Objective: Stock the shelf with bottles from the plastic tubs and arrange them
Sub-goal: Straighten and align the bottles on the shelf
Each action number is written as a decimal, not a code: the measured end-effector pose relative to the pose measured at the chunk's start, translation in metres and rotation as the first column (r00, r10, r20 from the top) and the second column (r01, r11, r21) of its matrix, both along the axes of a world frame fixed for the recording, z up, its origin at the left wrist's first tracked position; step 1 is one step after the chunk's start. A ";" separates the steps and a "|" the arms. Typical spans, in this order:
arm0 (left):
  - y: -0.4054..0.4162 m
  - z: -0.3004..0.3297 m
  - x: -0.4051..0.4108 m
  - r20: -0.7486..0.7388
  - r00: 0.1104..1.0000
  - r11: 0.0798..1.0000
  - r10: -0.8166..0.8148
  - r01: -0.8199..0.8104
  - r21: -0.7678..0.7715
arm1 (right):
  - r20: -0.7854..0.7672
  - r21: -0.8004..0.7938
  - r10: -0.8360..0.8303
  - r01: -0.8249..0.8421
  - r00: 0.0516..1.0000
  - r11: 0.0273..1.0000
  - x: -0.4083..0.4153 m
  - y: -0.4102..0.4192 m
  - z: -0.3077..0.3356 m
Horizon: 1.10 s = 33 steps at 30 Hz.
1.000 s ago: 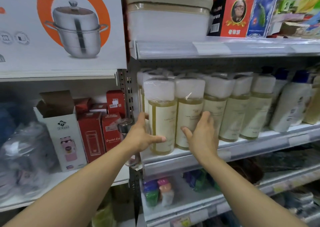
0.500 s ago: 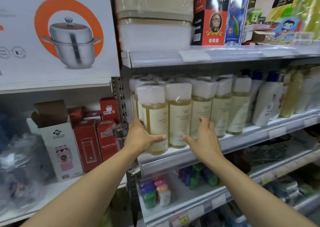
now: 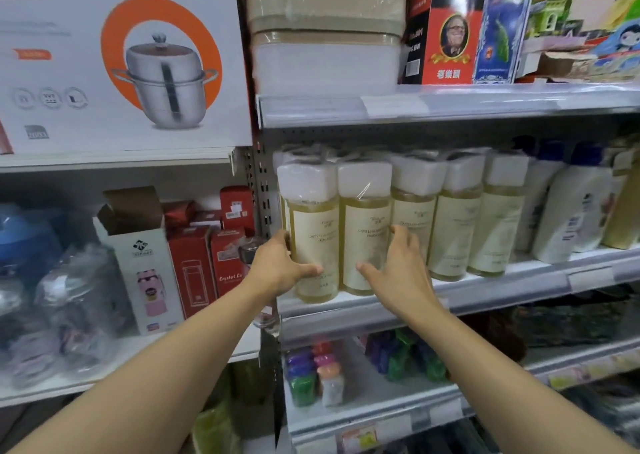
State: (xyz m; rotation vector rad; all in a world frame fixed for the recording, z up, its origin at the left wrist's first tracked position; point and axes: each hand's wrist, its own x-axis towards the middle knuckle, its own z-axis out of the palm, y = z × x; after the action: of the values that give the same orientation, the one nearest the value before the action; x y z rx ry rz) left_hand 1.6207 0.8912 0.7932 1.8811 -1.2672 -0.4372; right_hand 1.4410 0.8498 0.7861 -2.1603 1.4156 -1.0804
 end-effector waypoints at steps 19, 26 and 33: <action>0.002 -0.010 -0.065 -0.012 0.923 0.917 0.384 -0.383 -0.107 | 0.024 -0.007 0.080 -0.080 0.996 0.997 -0.072 -0.029 -0.005; 0.004 0.003 -0.093 0.120 0.895 0.879 0.431 -0.385 -0.281 | 0.015 0.025 0.008 -0.008 1.000 1.000 -0.092 -0.030 -0.002; -0.001 -0.001 -0.114 0.177 0.931 0.926 0.318 -0.265 -0.270 | -0.014 0.043 -0.069 0.070 0.998 0.997 -0.111 -0.027 -0.002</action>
State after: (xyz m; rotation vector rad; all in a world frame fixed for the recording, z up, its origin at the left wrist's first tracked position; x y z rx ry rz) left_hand 1.5070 0.8899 0.7925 1.9019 -1.0930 0.0845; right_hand 1.3298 0.8231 0.7845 -2.1054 1.5158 -1.0529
